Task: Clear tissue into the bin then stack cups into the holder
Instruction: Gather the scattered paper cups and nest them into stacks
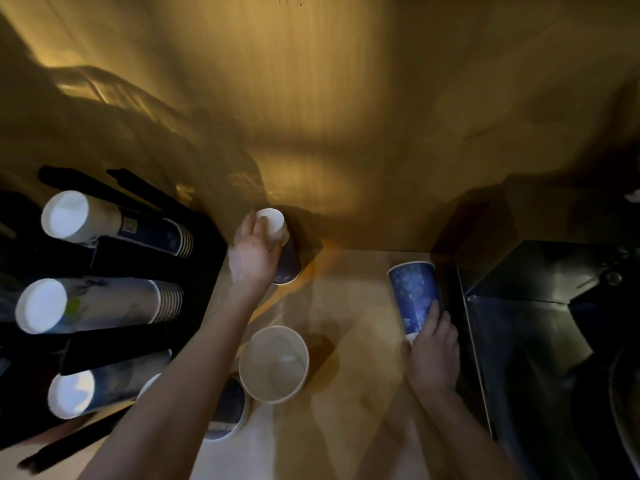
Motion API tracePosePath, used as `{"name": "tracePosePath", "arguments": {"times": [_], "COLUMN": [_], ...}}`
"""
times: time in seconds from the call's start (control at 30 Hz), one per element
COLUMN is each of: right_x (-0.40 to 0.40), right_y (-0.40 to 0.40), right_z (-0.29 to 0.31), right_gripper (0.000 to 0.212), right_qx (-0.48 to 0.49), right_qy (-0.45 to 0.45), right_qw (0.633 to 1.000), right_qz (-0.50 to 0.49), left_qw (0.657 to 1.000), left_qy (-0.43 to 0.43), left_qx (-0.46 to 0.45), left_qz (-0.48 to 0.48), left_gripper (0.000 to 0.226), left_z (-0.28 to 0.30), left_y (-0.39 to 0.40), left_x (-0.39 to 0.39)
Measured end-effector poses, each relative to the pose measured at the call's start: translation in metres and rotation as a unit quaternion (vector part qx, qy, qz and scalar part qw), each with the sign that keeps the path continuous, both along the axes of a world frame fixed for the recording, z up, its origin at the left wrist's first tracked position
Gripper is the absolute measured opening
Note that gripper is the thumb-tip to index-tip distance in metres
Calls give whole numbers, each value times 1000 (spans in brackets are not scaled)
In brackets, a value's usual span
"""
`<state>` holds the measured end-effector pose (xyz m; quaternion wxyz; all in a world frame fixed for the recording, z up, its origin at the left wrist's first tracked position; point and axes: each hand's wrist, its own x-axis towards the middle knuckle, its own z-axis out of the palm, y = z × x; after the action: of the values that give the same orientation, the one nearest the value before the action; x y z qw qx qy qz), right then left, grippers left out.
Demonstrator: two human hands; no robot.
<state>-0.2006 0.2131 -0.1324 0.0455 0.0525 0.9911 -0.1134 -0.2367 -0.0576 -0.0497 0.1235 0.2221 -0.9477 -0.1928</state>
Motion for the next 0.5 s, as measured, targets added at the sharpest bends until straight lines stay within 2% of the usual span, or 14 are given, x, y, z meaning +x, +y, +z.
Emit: {"name": "tracePosePath", "arguments": {"times": [0.17, 0.33, 0.43, 0.5], "right_x": [-2, 1, 6, 12], "right_y": [-2, 1, 0, -1], "right_z": [7, 14, 17, 20], "right_gripper": [96, 90, 89, 86], "right_qx": [-23, -188, -338, -480], "right_qy": [-11, -18, -22, -53], "right_qw": [1000, 978, 934, 866], "right_qz": [-14, -86, -111, -126], "left_qw": [998, 986, 973, 958], "left_qy": [23, 128, 177, 200], "left_qx": [49, 100, 142, 194], "left_qz": [26, 20, 46, 64], "left_gripper": [48, 57, 66, 72], "left_z": [21, 52, 70, 75], "left_y": [9, 15, 24, 30], "left_x": [2, 14, 34, 51]}}
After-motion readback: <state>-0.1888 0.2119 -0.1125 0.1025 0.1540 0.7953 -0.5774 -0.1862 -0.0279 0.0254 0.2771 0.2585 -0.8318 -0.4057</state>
